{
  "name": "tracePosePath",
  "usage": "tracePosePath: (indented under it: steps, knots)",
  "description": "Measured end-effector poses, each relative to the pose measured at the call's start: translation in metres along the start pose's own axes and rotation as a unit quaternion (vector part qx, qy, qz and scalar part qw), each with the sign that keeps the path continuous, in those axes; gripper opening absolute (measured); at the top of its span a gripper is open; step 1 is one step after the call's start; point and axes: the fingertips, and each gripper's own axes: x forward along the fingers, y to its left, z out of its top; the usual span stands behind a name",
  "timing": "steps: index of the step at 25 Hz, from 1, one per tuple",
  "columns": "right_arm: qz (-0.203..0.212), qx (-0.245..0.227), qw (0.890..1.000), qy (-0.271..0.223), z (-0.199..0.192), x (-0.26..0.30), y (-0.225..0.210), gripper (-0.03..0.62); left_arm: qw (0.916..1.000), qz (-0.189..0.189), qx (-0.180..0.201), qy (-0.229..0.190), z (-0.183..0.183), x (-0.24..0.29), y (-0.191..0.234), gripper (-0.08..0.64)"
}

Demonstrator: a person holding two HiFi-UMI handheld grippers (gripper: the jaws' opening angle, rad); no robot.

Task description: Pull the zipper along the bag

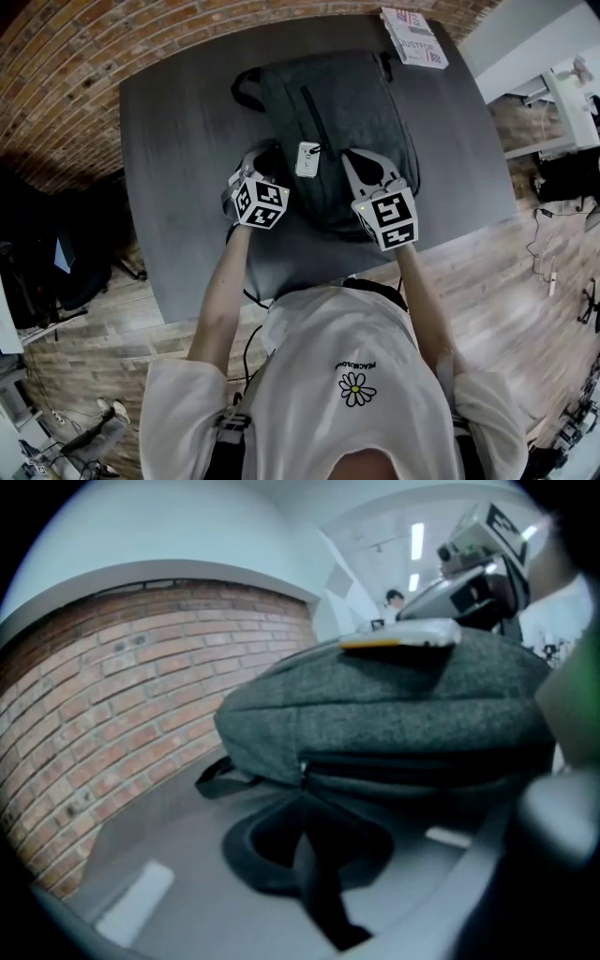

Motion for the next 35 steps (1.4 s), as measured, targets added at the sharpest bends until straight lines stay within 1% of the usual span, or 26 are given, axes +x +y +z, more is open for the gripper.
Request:
tracePosePath:
  steps: [4,7,13,16,18,21,25,30,31,32,33,35]
  knots:
    - [0.003,0.000,1.000,0.001,0.000,0.002,-0.001,-0.002,0.9994,-0.025,-0.016,0.016,-0.003,-0.005,-0.002,0.006]
    - [0.006,0.000,1.000,0.002,-0.001,0.002,-0.001,-0.002,0.9989,-0.034,-0.014,0.028,-0.003,-0.008,-0.002,0.006]
    - [0.009,-0.002,1.000,0.003,-0.003,0.002,-0.001,-0.002,0.9985,-0.047,-0.019,0.022,-0.003,-0.026,-0.009,0.003]
    - [0.009,-0.002,1.000,0.001,-0.004,0.002,-0.001,-0.002,0.9989,-0.035,-0.027,0.014,-0.001,-0.036,-0.008,0.003]
    - [0.010,-0.001,1.000,-0.001,-0.003,0.002,-0.001,-0.002,0.9991,-0.028,-0.027,0.018,-0.001,-0.036,-0.005,0.003]
    - [0.011,0.000,1.000,-0.002,-0.003,0.003,0.001,-0.002,0.9988,-0.029,-0.031,0.026,-0.004,-0.031,-0.005,0.005]
    - [0.012,0.001,1.000,-0.002,-0.002,0.003,0.002,-0.002,0.9989,-0.024,-0.031,0.025,-0.003,-0.026,-0.007,0.005]
    - [0.014,0.001,1.000,-0.002,-0.001,0.003,0.002,-0.002,0.9991,0.012,-0.038,0.013,-0.005,-0.021,0.003,0.011]
    - [0.014,0.001,1.000,-0.002,-0.001,0.003,0.001,-0.002,0.9991,0.012,-0.040,0.010,-0.004,-0.019,0.004,0.014]
    - [0.015,0.001,1.000,-0.002,-0.002,0.002,0.000,-0.002,0.9992,0.006,-0.040,0.007,-0.002,-0.016,0.002,0.048]
    - [0.016,0.002,1.000,-0.002,-0.002,0.002,0.000,-0.002,0.9993,-0.003,-0.038,0.007,0.000,-0.012,0.000,0.104]
    - [0.016,0.003,1.000,-0.002,-0.004,0.001,-0.002,-0.002,0.9995,-0.012,-0.027,0.012,0.001,-0.005,-0.001,0.117]
